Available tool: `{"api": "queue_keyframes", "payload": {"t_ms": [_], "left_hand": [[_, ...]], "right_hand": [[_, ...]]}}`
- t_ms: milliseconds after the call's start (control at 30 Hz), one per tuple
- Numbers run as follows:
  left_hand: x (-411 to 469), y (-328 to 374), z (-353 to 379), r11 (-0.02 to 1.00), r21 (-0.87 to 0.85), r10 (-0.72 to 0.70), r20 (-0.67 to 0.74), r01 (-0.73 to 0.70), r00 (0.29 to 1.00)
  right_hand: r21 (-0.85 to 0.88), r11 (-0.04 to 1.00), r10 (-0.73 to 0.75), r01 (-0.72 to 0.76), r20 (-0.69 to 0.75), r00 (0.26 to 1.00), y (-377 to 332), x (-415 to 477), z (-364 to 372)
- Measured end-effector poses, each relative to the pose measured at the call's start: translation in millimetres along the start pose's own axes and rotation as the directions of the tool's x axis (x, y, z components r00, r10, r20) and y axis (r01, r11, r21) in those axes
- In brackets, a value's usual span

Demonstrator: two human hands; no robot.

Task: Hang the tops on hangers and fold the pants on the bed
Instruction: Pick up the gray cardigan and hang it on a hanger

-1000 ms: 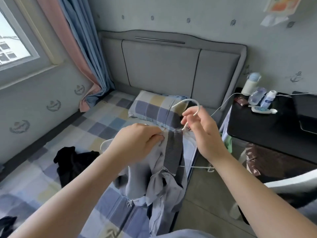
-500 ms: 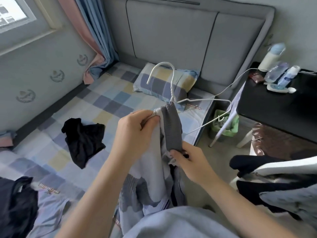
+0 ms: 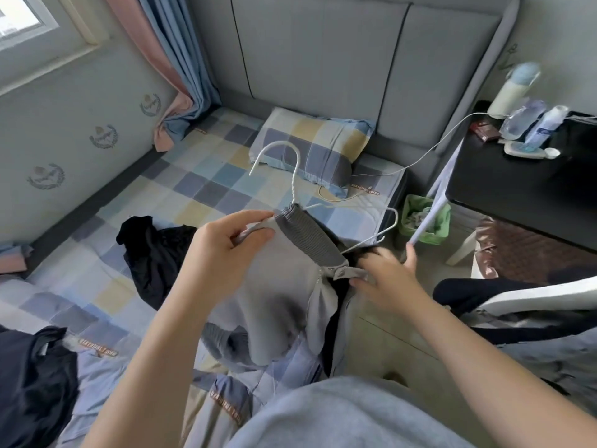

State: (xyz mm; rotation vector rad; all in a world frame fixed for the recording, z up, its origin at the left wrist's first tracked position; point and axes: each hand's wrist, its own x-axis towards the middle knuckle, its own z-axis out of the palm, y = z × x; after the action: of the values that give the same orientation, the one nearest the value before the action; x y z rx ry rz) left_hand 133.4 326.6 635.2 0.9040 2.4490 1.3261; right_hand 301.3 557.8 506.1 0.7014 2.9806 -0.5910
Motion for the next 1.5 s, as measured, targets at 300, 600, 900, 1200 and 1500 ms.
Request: {"api": "queue_keyframes", "payload": {"t_ms": [300,600,900,1200,1500], "left_hand": [[-4.0,-19.7,-17.1,0.980,-0.199,-0.023,0.039,0.031,0.999],[-6.1,-27.5,-30.4,0.911,-0.412,-0.011,0.024,0.020,1.000],[-7.6,-27.6,-46.3,0.890,-0.456,0.018,0.054,0.009,0.998],[-12.4,-18.2,-55.3,0.959,-0.281,0.041,0.038,-0.028,0.998],[-7.1,-16.8,-55.7,0.995,0.095,-0.040,0.099,0.031,0.994]], "right_hand": [[0.109,0.994,0.043,-0.009,-0.313,0.949,13.5,2.8,-11.8],[0.054,0.997,-0.014,0.046,-0.496,0.868,12.6,6.6,-22.9],[0.247,0.955,-0.043,0.164,-0.430,0.902,15.8,12.0,-49.0],[0.458,0.877,-0.002,0.148,-0.304,0.953,11.9,3.0,-61.6],[0.379,0.922,0.041,0.080,-0.302,0.952,5.1,1.4,-73.5]]}}
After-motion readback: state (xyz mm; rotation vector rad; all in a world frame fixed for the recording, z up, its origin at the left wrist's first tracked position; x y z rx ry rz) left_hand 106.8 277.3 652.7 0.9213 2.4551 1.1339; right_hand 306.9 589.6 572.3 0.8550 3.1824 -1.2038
